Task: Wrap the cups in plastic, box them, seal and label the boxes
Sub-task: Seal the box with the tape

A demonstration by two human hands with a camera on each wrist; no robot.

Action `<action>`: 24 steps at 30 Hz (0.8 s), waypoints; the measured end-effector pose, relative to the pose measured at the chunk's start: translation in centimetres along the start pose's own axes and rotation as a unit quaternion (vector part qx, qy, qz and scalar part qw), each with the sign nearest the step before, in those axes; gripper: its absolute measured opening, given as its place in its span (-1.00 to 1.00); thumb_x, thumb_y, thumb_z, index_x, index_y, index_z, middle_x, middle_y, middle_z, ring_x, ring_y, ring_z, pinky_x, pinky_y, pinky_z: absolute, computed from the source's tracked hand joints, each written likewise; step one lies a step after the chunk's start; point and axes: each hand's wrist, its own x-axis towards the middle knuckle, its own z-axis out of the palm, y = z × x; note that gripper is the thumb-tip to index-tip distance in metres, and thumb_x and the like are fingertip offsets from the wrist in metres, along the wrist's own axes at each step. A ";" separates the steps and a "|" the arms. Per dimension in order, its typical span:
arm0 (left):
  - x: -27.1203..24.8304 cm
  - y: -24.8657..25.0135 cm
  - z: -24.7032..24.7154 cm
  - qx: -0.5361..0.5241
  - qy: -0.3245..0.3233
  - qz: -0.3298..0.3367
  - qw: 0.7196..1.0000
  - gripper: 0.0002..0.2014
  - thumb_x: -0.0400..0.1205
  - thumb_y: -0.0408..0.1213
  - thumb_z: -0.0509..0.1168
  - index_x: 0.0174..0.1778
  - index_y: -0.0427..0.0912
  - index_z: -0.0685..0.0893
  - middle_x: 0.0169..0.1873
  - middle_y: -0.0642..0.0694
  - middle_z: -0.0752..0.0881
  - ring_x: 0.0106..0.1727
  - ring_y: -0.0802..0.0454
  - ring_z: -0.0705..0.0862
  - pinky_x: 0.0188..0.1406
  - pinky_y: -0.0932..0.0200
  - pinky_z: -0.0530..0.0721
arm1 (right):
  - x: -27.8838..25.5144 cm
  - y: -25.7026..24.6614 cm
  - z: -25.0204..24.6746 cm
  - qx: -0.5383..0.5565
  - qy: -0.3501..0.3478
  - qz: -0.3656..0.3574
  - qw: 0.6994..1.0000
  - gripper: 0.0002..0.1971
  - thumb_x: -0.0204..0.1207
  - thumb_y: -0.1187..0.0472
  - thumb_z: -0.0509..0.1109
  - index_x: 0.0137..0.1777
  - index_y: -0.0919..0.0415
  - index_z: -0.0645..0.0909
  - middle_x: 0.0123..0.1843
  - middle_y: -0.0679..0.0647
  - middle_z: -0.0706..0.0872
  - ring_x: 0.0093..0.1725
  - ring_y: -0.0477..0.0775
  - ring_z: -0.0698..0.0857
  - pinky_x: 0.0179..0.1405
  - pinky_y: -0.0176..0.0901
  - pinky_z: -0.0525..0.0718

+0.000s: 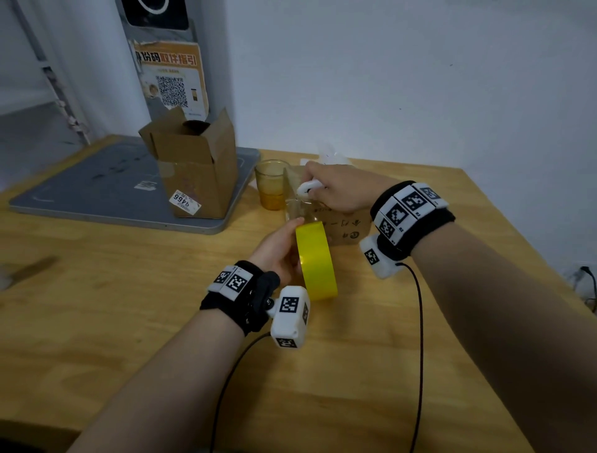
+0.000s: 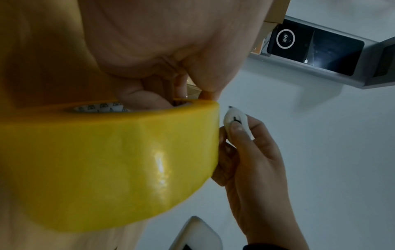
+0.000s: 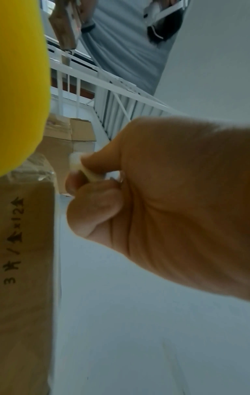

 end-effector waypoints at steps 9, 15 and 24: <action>0.8 -0.6 -0.8 0.001 -0.002 0.019 1.000 -0.46 0.68 0.10 0.36 0.49 -0.15 0.66 0.29 -0.33 0.78 0.22 -0.25 0.59 0.19 -0.19 0.36 | 1.1 -1.0 0.8 -0.100 -0.034 -0.029 0.994 -0.85 0.59 -0.06 0.38 -0.18 -0.21 0.48 -0.09 -0.13 0.68 -0.09 0.03 0.67 -0.04 0.15 0.71; 1.5 -0.9 -0.9 0.008 0.028 0.041 0.999 -0.21 0.42 0.16 0.54 0.53 -0.19 0.64 0.19 -0.21 0.66 0.16 -0.22 0.60 0.11 -0.19 0.43 | 1.2 -1.7 0.9 -0.120 -0.019 -0.045 0.992 -0.95 0.66 0.00 0.40 -0.03 -0.10 0.60 -0.04 -0.07 0.72 -0.06 0.02 0.64 -0.32 -0.16 0.42; 1.1 -1.0 -0.4 0.002 0.036 0.059 0.998 -0.15 0.29 0.16 0.60 0.49 -0.19 0.68 0.18 -0.19 0.65 0.14 -0.23 0.62 0.10 -0.20 0.47 | 1.1 -1.6 1.1 -0.112 -0.027 -0.044 0.992 -0.92 0.67 0.13 0.41 -0.04 0.01 0.57 -0.08 -0.05 0.63 -0.06 0.03 0.59 -0.37 -0.22 0.28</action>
